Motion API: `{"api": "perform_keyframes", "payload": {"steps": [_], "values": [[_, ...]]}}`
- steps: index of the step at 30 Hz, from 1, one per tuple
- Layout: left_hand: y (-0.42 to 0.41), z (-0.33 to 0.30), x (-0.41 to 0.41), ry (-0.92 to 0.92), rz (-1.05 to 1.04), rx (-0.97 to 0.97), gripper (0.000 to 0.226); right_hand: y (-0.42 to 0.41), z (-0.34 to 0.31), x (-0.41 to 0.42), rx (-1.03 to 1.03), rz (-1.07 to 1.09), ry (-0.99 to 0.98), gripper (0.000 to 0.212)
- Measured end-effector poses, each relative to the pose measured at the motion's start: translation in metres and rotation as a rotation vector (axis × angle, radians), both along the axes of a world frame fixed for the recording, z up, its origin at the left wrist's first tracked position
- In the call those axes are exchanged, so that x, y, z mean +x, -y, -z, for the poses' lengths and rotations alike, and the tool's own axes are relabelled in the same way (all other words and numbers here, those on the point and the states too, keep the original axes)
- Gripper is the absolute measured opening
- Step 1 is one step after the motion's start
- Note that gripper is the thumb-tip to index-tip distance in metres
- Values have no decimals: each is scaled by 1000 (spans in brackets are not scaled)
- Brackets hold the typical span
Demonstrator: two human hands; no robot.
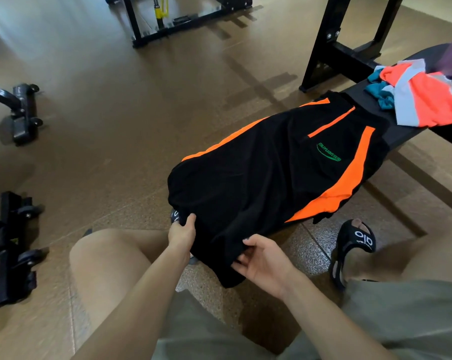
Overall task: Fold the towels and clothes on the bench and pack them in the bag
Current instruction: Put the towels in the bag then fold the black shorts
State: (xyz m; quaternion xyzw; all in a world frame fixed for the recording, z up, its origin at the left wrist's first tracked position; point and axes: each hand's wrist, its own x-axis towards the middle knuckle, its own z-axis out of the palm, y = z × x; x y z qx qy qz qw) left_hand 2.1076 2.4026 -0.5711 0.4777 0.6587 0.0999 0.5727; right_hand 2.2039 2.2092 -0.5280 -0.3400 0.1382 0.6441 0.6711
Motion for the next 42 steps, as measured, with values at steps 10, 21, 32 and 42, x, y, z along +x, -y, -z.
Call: {"api": "perform_keyframes", "payload": {"steps": [10, 21, 32, 42], "values": [[-47, -19, -7, -7, -106, 183, 30, 7, -1, -5, -172, -75, 637, 26], [-13, -38, 3, -394, 431, 715, 46, 25, 32, 32, -590, 54, 667, 18], [97, -36, 55, -531, 1695, 1230, 47, 23, 31, 53, -644, 114, 762, 19], [72, -51, 48, -355, 1709, 1192, 43, 41, 31, 52, -460, 276, 443, 8]]}}
